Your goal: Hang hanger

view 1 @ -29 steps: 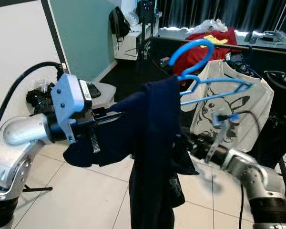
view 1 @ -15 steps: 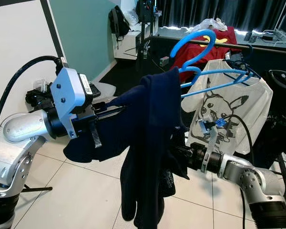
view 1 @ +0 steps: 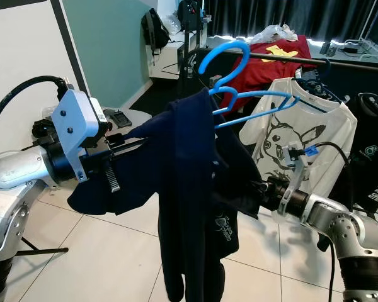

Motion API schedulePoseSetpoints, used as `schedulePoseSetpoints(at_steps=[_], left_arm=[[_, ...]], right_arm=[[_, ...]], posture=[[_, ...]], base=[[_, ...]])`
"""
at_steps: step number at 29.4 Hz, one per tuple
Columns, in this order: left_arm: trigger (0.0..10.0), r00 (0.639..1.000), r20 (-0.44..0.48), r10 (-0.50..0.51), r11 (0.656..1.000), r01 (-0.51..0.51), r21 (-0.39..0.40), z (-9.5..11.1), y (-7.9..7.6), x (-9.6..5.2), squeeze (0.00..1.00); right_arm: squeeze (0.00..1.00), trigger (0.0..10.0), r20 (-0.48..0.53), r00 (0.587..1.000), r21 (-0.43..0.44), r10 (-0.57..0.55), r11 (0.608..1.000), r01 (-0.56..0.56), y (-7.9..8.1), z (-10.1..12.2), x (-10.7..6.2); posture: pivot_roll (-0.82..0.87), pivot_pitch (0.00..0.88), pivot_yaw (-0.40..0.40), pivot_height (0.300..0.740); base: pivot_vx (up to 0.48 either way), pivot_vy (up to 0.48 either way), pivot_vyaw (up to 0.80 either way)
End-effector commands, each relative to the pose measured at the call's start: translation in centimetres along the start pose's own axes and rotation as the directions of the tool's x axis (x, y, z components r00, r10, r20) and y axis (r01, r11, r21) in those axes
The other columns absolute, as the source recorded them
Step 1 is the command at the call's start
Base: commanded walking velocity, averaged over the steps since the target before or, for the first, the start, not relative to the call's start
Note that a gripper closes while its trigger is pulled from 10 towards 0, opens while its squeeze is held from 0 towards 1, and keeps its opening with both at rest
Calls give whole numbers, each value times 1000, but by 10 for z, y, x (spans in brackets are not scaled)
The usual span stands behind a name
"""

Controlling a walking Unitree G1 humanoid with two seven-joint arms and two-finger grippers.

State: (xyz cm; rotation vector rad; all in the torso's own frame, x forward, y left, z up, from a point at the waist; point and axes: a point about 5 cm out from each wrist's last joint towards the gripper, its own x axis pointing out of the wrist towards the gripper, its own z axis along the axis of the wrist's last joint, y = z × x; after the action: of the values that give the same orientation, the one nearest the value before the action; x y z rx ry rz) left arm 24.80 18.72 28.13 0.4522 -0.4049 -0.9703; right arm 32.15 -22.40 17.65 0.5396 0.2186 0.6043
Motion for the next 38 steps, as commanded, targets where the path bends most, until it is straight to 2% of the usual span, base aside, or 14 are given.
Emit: schedulePoseSetpoints(at_steps=[1, 3, 6, 9, 11, 15, 20, 24, 30, 32, 35, 37, 38], left_arm=[[10000, 999, 28, -18, 999, 17, 36, 11, 2, -5, 0], [10000, 995, -20, -98, 995, 98, -11, 3, -11, -19, 0], [10000, 995, -20, -98, 995, 98, -11, 3, -11, -19, 0], [10000, 989, -81, -123, 992, 121, -27, -4, -16, -27, 0], [10000, 989, -81, -123, 992, 121, -27, -4, -16, -27, 0], [10000, 976, -196, -93, 996, 94, -7, -19, -13, -35, 0], [10000, 962, -272, -38, 999, 44, 17, -29, -9, -34, 0], [10000, 956, -293, -10, 999, 19, 26, -32, -7, -33, 0], [10000, 954, -294, 64, 998, -58, 32, -40, -6, -22, 0], [10000, 965, -253, 65, 998, -63, 16, -41, -14, -9, 0], [10000, 970, -233, 65, 998, -65, 7, -41, -17, -2, 0], [10000, 978, -197, 64, 997, -70, -20, -44, -27, 13, 0], [10000, 978, -197, 64, 997, -70, -20, -44, -27, 13, 0]], right_arm=[[0, 0, 57, 998, 13, -29, 1000, 29, -4, 8, -3], [0, 0, 201, 975, 88, -92, 993, 75, -14, 32, -9], [0, 0, 201, 975, 88, -92, 993, 75, -14, 32, -9], [0, 0, 252, 961, 112, -117, 989, 91, -19, 42, -12], [0, 0, 252, 961, 112, -117, 989, 91, -19, 42, -12], [0, 0, 249, 960, 115, -128, 988, 102, -20, 41, -11], [0, 0, 238, 965, 112, -112, 990, 88, -18, 41, -7], [0, 0, 232, 967, 105, -107, 991, 85, -16, 42, -4], [0, 0, 187, 979, 64, -81, 996, 70, -9, 39, 5], [0, 0, 150, 986, 36, -70, 997, 65, -4, 32, 12], [0, 0, 136, 988, 25, -68, 998, 65, -3, 30, 15], [0, 0, 109, 992, 4, -59, 998, 58, 2, 24, 22], [0, 0, 109, 992, 4, -59, 998, 58, 2, 24, 22]], posture=[[-95, 9, 0, 740], [-89, 12, -2, 740], [-89, 12, -2, 740], [-87, 14, -4, 740], [-87, 14, -4, 740], [-86, 15, -8, 740], [-85, 14, -9, 740], [-85, 12, -10, 740], [-85, 8, -15, 740], [-83, 7, -16, 740], [-82, 9, -14, 740], [-83, 10, -12, 740], [-83, 10, -12, 740]], base=[[0, 0, 0], [0, 0, 0], [0, 0, 0], [0, 0, 0], [0, 0, 0], [0, 0, 0], [0, 0, 0], [0, 0, 0], [0, 0, 0], [0, 0, 0], [0, 0, 0], [0, 0, 0], [0, 0, 0]])
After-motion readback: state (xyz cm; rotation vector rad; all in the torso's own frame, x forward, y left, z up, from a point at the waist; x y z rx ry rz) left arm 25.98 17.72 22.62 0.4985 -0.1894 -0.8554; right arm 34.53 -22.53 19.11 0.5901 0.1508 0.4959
